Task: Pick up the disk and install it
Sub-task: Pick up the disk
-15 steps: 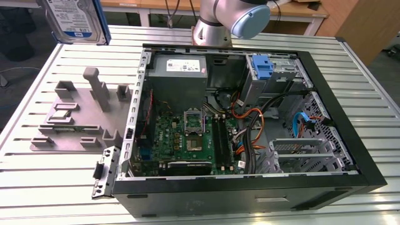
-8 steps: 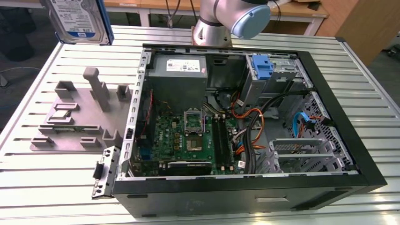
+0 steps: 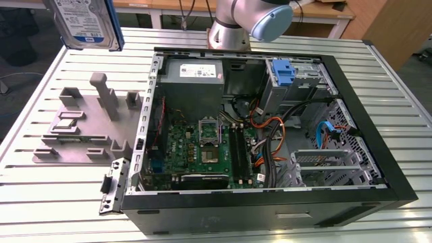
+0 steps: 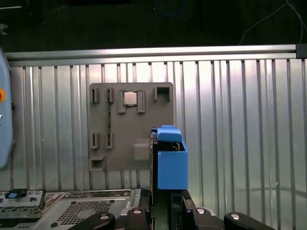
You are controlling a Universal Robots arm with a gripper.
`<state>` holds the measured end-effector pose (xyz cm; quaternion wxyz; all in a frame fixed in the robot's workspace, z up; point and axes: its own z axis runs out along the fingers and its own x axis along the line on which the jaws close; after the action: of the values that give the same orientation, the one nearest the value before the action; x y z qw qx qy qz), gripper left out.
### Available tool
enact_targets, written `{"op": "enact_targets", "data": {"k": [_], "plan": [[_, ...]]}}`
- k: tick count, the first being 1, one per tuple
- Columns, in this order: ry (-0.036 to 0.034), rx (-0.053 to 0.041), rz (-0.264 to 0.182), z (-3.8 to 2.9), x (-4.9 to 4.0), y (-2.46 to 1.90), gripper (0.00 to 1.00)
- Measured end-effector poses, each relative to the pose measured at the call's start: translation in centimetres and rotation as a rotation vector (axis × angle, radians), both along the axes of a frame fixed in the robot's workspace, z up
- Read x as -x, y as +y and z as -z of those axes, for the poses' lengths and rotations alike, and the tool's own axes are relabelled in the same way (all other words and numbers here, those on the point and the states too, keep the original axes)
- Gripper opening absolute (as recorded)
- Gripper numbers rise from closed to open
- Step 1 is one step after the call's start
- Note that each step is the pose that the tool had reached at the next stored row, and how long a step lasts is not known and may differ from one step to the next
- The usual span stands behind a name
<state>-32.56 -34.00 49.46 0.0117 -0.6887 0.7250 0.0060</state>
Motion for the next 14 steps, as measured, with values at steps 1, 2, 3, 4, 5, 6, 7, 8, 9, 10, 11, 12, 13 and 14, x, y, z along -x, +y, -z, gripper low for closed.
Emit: {"op": "enact_targets", "data": {"k": [1, 2, 3, 4, 5, 6, 7, 8, 9, 10, 11, 12, 13, 14], "plan": [[0.0000, 0.0000, 0.000, 0.00, -0.02, -0.07, 0.35], [-0.0001, -0.0001, 0.000, 0.00, -0.03, -0.08, 0.35], [0.0000, 0.0000, 0.000, 0.00, -0.03, -0.08, 0.35], [0.0000, 0.0000, 0.000, 0.00, -0.03, -0.08, 0.35], [0.0001, 0.0000, 0.000, -0.01, -0.03, -0.08, 0.35], [0.0001, 0.0001, 0.000, -0.01, -0.03, -0.09, 0.35], [0.0001, 0.0000, 0.000, -0.01, -0.03, -0.09, 0.35], [0.0001, 0.0000, 0.000, 0.00, -0.03, -0.09, 0.35], [0.0001, 0.0000, 0.000, 0.00, -0.08, -0.10, 0.35], [0.0002, 0.0001, 0.000, -0.01, -0.17, -0.10, 0.35], [0.0002, 0.0001, 0.000, -0.01, -0.29, -0.09, 0.35], [0.0001, 0.0000, 0.000, 0.00, -0.44, -0.09, 0.35], [0.0002, 0.0001, 0.000, -0.01, -0.59, -0.09, 0.35], [0.0002, 0.0001, 0.000, -0.01, -0.75, -0.09, 0.35]]}}
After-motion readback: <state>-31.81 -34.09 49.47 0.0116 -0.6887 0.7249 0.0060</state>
